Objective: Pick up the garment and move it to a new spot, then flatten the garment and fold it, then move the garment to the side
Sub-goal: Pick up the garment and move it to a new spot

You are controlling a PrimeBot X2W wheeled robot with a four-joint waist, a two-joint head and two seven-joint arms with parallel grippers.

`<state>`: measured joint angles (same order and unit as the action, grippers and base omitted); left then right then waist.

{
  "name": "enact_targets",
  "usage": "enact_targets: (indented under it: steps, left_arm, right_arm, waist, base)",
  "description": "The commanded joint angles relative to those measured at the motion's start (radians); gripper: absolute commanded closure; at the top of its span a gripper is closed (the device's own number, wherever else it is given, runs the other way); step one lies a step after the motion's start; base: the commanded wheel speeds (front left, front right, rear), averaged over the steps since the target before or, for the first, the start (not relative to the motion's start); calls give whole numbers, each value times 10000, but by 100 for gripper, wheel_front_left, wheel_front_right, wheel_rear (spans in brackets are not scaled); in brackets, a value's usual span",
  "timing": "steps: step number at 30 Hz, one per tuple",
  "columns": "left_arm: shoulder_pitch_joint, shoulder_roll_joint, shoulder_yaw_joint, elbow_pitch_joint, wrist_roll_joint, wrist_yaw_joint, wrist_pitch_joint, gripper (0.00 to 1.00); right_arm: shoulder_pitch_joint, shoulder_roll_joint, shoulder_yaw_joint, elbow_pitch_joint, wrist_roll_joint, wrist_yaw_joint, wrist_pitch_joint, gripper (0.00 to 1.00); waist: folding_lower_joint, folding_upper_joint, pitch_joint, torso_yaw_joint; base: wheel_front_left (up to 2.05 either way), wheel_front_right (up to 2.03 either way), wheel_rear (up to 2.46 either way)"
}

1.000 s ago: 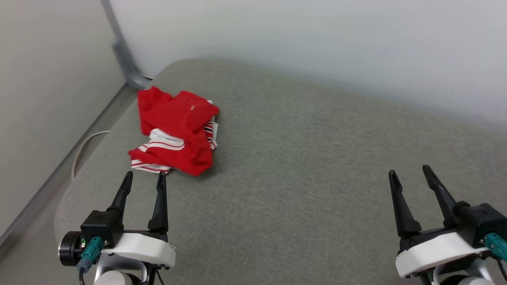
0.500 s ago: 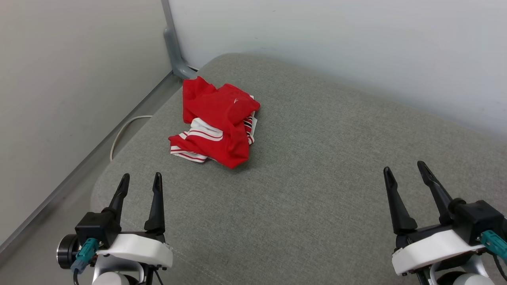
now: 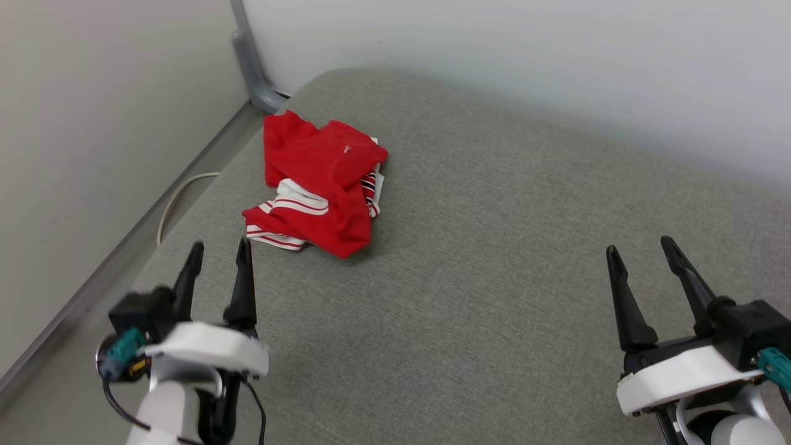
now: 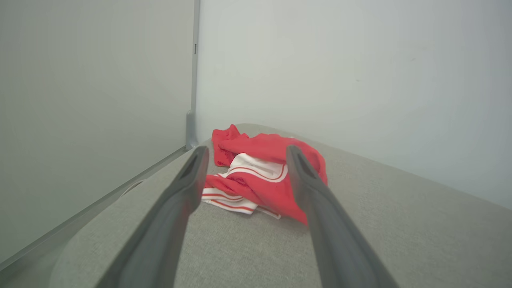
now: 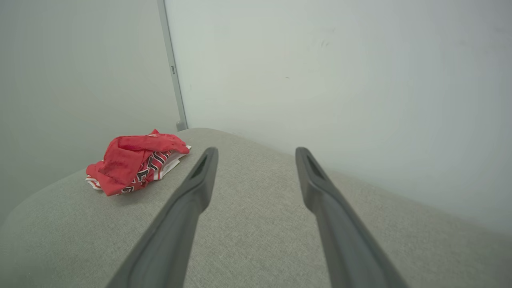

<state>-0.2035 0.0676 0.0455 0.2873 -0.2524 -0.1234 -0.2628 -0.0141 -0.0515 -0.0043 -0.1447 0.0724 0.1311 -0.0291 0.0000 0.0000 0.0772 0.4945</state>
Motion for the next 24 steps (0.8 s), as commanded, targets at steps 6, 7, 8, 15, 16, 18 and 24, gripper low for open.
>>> enact_targets:
  steps: [6, 7, 8, 15, 16, 18, 24]
  left_arm:
    - [-2196, 690, -69, 1102, -924, -68, 755, 0]
    - [-2503, 878, -90, 1332, -1039, -71, 1017, 0]
    - [-2805, 990, -53, 1530, -1304, -69, 1285, 0]
    - [-4406, 2180, -503, 2700, -2506, -79, 3482, 0]
    - [-4571, 2372, -533, 2865, -2736, -77, 3850, 0]
    - [-4853, 2750, -810, 3222, -2945, -78, 4652, 0]
    - [-5417, 3495, -1226, 4079, -3494, -78, 6103, 0]
  right_arm:
    - [-651, 17, 139, -248, -227, -7, 135, 0]
    - [-731, 17, 141, -274, -248, -7, 137, 0]
    - [-828, 17, 180, -276, -260, -7, 137, 0]
    - [-1436, 17, 140, -187, -165, -7, -105, 0]
    - [-1519, 17, 166, -155, -155, -7, -143, 0]
    - [-1658, 17, 175, -100, -129, -7, -212, 0]
    - [-1951, 17, 212, 20, -115, -7, -357, 0]
  waist:
    - [0, 0, 1127, -960]
    - [0, 0, 1303, -1118]
    - [0, 0, 1484, -1294]
    - [0, 0, 2568, -2351]
    - [0, 0, 2719, -2485]
    - [0, 0, 2968, -2704]
    - [0, 0, 3455, -3116]
  base:
    - [0, 0, 0]
    - [0, 0, 0]
    - [0, 0, 0]
    - [0, 0, 0]
    - [0, 0, 0]
    - [0, 0, 0]
    - [0, 0, 0]
